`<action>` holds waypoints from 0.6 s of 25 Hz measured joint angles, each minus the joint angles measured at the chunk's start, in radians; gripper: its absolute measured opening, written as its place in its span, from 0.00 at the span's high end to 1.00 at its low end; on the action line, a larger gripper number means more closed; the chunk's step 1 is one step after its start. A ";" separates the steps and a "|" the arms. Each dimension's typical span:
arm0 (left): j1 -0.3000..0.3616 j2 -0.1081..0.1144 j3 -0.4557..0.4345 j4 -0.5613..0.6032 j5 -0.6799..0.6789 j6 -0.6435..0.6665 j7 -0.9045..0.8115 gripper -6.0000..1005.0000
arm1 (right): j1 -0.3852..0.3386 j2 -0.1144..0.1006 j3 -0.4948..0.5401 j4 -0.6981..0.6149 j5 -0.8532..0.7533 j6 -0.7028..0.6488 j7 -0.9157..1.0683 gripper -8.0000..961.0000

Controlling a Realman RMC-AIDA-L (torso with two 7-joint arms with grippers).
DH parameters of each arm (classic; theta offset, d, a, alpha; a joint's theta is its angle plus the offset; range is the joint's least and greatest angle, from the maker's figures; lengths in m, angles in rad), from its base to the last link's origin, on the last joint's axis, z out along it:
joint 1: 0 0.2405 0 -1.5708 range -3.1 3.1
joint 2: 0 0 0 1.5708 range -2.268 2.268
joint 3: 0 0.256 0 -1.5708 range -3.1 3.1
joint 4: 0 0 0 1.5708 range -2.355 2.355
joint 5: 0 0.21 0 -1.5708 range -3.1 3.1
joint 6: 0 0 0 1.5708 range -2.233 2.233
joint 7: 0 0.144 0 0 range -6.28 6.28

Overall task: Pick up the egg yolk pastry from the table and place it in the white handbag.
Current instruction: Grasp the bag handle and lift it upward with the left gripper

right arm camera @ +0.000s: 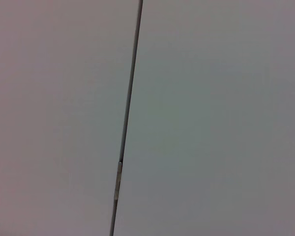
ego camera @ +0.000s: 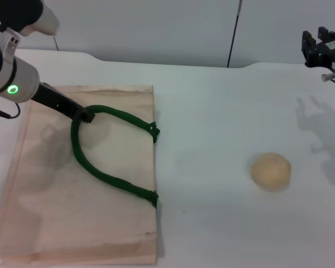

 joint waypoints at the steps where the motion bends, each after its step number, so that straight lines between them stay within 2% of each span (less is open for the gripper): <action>1: -0.004 0.000 0.000 -0.010 0.002 0.004 0.000 0.54 | 0.000 0.000 -0.002 0.000 0.000 0.000 0.000 0.67; 15: -0.040 -0.001 0.003 -0.090 0.055 0.053 -0.010 0.54 | 0.000 0.000 -0.008 0.003 0.000 0.000 0.000 0.67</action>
